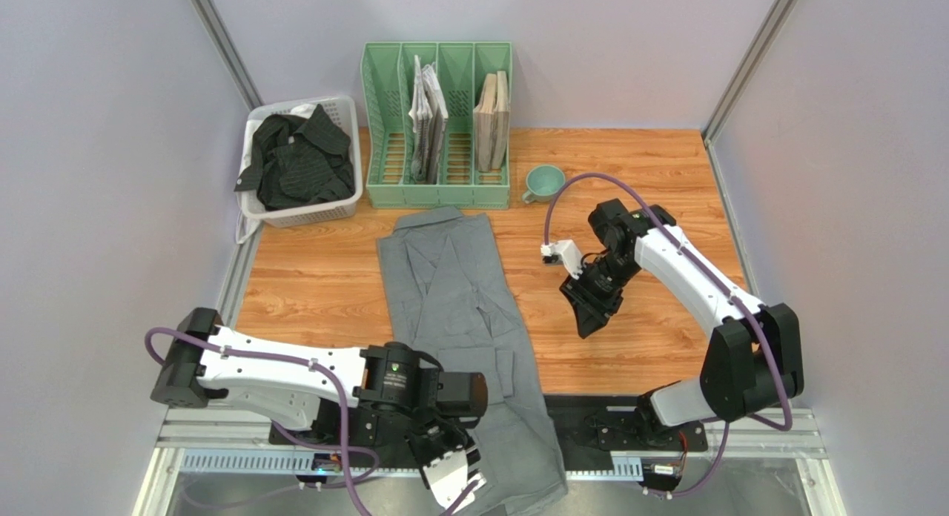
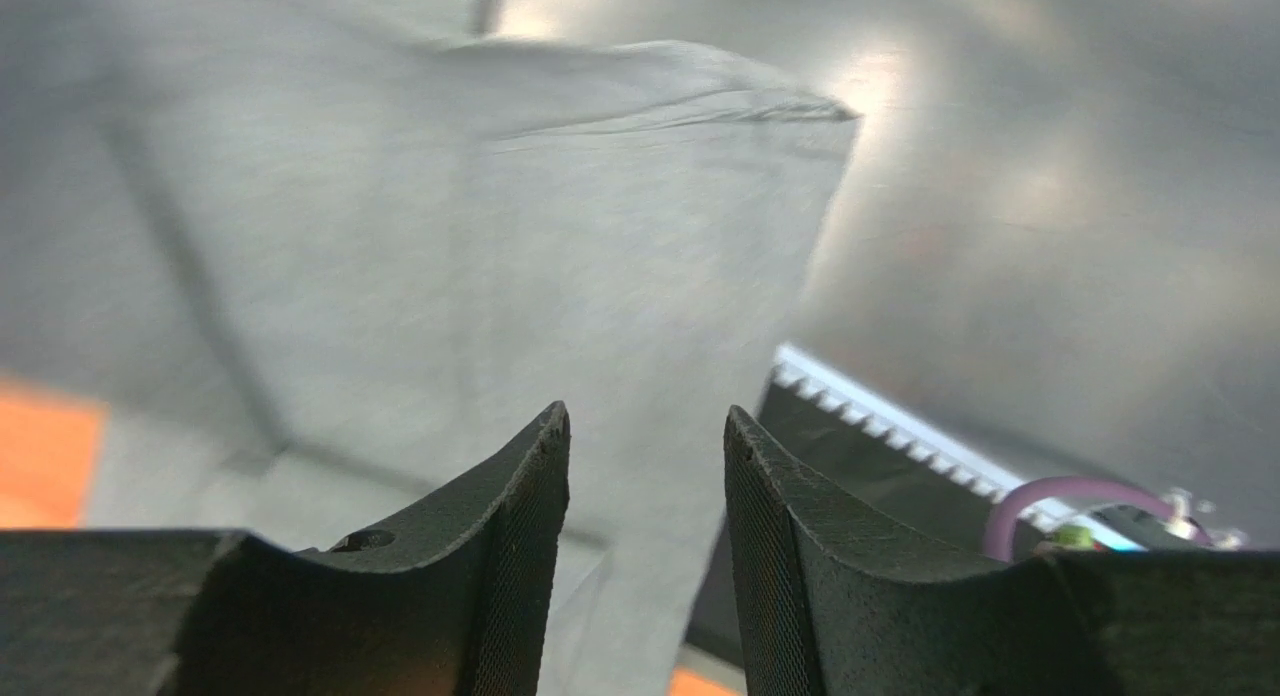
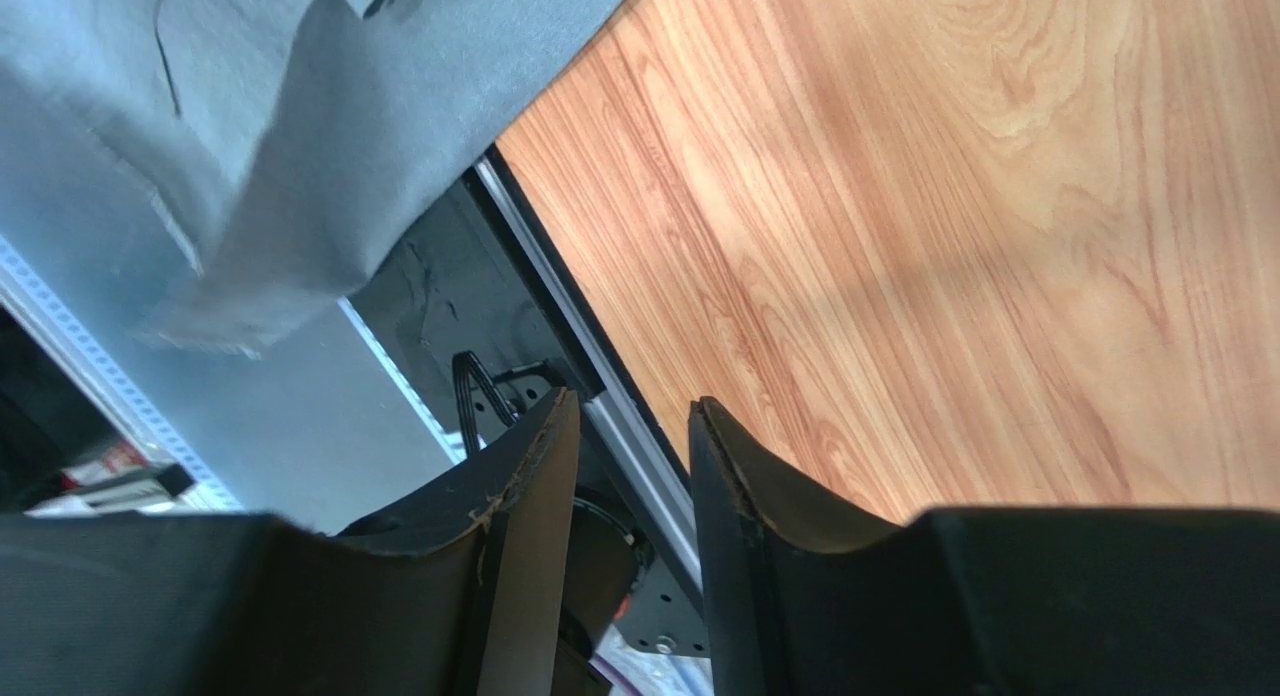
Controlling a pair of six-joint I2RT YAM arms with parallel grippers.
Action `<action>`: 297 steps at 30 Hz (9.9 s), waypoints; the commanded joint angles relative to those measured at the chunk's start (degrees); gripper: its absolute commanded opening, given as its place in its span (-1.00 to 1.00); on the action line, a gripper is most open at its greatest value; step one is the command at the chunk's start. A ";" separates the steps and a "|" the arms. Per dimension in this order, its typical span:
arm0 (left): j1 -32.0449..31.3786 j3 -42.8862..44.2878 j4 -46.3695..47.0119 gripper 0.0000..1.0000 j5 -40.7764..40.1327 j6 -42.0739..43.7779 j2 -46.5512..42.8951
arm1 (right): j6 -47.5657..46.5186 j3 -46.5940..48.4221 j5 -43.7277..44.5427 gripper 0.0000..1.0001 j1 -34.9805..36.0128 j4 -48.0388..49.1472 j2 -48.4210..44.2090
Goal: Fold and stack the long sleeve shirts
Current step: Fold the shirt
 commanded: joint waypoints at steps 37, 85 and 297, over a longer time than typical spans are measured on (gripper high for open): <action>-4.86 -2.11 24.57 0.98 1.93 5.94 5.78 | 4.45 3.84 -17.57 -0.35 19.70 14.69 12.03; -18.39 -19.41 31.85 0.49 -10.61 -5.81 1.39 | -10.42 -40.89 16.44 0.43 88.07 49.83 -22.96; 84.88 15.04 -8.40 -1.00 10.23 -25.77 34.18 | 28.97 16.50 29.01 -0.39 20.13 46.76 34.62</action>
